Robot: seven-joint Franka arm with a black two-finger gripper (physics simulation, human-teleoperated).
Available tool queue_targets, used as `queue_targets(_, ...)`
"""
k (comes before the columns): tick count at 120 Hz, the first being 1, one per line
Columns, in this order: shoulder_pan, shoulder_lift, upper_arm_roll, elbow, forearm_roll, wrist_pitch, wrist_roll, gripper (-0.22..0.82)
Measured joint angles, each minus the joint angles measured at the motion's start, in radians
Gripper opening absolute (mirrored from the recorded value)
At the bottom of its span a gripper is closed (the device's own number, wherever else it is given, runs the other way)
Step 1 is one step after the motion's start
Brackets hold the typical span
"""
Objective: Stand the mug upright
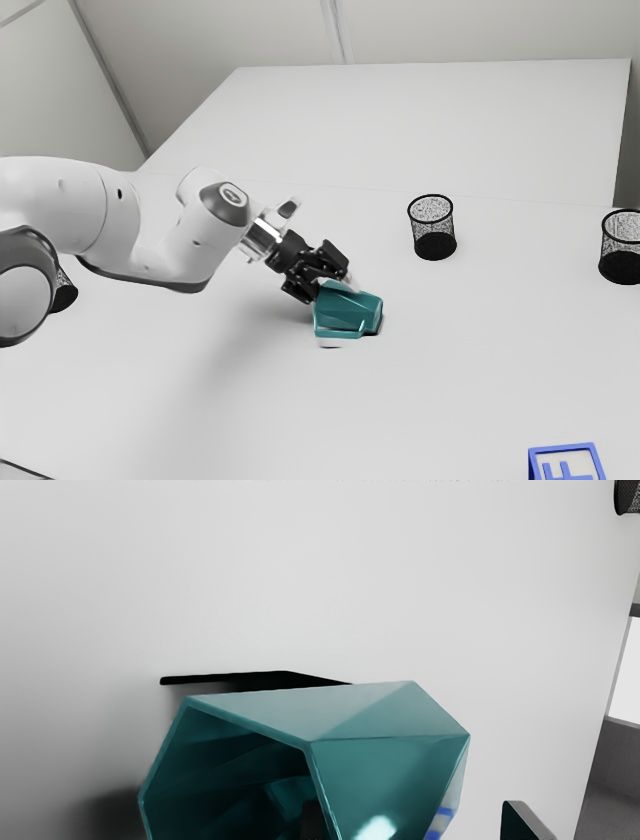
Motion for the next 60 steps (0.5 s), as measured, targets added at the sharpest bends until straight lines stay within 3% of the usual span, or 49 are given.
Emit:
queue_targets(38,0.0,-0.031,-0.035,0.002,0.007,0.022,-0.01,-0.03)
queue_targets(60,0.0,-0.034,-0.042,0.017,0.012,0.032,-0.019,-0.13)
